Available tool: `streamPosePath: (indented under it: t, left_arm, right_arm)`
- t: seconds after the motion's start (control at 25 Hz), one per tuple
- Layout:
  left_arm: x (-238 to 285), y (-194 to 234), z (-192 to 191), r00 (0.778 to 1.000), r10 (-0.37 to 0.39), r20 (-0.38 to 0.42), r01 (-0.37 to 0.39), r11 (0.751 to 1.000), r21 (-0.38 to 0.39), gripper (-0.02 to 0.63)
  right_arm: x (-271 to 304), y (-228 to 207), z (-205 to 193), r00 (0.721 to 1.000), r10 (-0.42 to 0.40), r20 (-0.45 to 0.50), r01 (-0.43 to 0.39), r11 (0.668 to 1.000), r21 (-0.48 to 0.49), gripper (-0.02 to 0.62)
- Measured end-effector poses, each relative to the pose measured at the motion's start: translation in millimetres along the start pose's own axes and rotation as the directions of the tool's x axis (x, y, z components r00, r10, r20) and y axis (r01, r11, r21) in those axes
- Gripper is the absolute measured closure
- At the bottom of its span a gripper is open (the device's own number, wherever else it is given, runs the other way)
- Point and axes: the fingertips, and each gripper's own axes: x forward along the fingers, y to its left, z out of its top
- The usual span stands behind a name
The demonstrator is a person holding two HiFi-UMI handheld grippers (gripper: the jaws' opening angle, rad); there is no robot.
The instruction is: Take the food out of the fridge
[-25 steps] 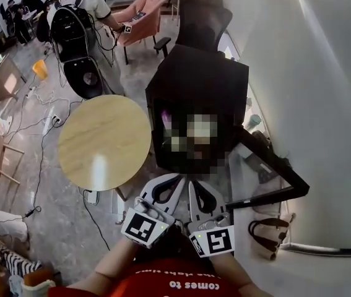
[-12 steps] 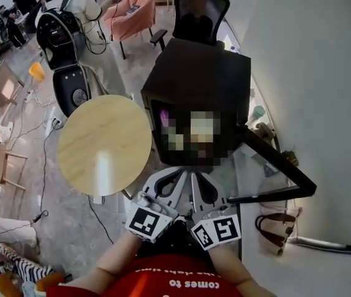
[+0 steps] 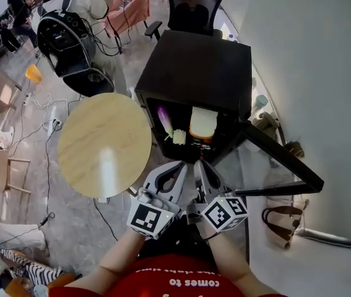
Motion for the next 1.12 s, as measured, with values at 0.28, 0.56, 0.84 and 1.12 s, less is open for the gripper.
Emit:
streamPosePath:
  t: [0.28,0.56,0.84,1.12]
  left_arm:
    - [3,6,-7,1.0,0.004,-0.004,-0.004,1.0,-0.006,0.598]
    - [2,15,-24,0.998,0.026,-0.052,-0.026,1.0,-0.016,0.598]
    - [2,22,-28,0.997,0.043,-0.062,-0.044,0.999,-0.024,0.598]
    - [3,24,-34,0.996,0.047,-0.077,-0.049,0.998,-0.028,0.598]
  right_arm:
    - [28,-34,-18,0.998,-0.061,-0.013,0.061,0.996,0.072,0.583]
    - [44,-69,-37,0.992,-0.119,-0.028,0.123,0.974,0.191,0.583]
    - [58,-93,-42,0.988,-0.149,-0.026,0.15,0.938,0.314,0.512]
    - [74,-125,-56,0.985,-0.169,-0.035,0.166,0.867,0.469,0.447]
